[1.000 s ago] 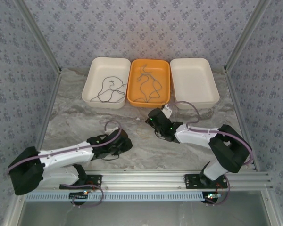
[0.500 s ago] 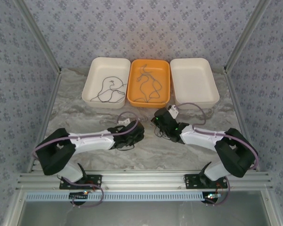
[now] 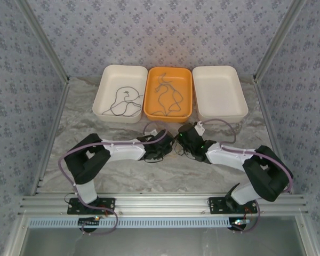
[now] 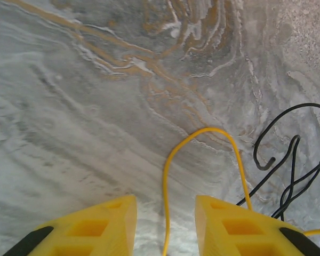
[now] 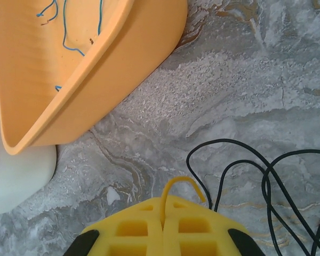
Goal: Untangle the cables
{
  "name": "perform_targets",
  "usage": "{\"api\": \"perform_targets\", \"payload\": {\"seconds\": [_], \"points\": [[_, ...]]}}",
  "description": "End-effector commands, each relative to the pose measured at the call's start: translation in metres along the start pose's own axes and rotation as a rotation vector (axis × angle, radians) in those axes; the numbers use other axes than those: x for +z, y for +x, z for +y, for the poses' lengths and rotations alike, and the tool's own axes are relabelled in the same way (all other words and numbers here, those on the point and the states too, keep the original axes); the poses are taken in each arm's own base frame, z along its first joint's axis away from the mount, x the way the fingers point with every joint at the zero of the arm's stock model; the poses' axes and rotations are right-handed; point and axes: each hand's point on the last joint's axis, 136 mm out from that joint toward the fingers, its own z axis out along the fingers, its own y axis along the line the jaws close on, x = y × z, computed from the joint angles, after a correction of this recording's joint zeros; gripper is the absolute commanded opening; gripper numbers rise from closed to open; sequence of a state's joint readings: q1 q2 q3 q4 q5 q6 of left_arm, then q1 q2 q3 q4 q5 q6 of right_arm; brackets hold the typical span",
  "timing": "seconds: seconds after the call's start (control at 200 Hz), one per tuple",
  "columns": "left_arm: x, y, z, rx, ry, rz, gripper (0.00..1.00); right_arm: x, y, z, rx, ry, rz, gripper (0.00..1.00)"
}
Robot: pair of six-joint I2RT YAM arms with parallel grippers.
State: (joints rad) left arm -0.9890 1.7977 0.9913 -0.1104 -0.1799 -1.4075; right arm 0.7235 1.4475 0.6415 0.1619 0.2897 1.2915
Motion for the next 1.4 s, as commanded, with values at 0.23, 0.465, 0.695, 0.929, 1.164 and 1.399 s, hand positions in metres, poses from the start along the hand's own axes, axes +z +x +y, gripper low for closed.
{"api": "perform_targets", "payload": {"seconds": [0.23,0.465,0.695,0.929,1.164,1.399], "points": [[0.013,0.015,0.009,0.064,-0.182,0.014,0.18,-0.004,-0.007,-0.013,0.063,-0.001,-0.008,0.0],[0.025,0.029,0.02,0.079,-0.217,0.023,0.14,-0.01,-0.015,-0.012,0.066,-0.015,-0.023,0.0],[0.026,0.032,0.017,0.162,-0.191,0.004,0.0,-0.021,-0.029,-0.003,0.039,-0.044,-0.055,0.0],[-0.004,0.043,0.006,0.49,-0.063,-0.025,0.0,-0.056,-0.087,0.05,-0.085,-0.193,-0.153,0.0],[-0.031,0.073,-0.026,0.84,0.115,0.031,0.0,-0.084,-0.132,0.113,-0.22,-0.334,-0.185,0.0],[-0.053,0.094,-0.041,1.069,0.138,0.014,0.0,-0.098,-0.168,0.153,-0.31,-0.418,-0.2,0.0]]}}
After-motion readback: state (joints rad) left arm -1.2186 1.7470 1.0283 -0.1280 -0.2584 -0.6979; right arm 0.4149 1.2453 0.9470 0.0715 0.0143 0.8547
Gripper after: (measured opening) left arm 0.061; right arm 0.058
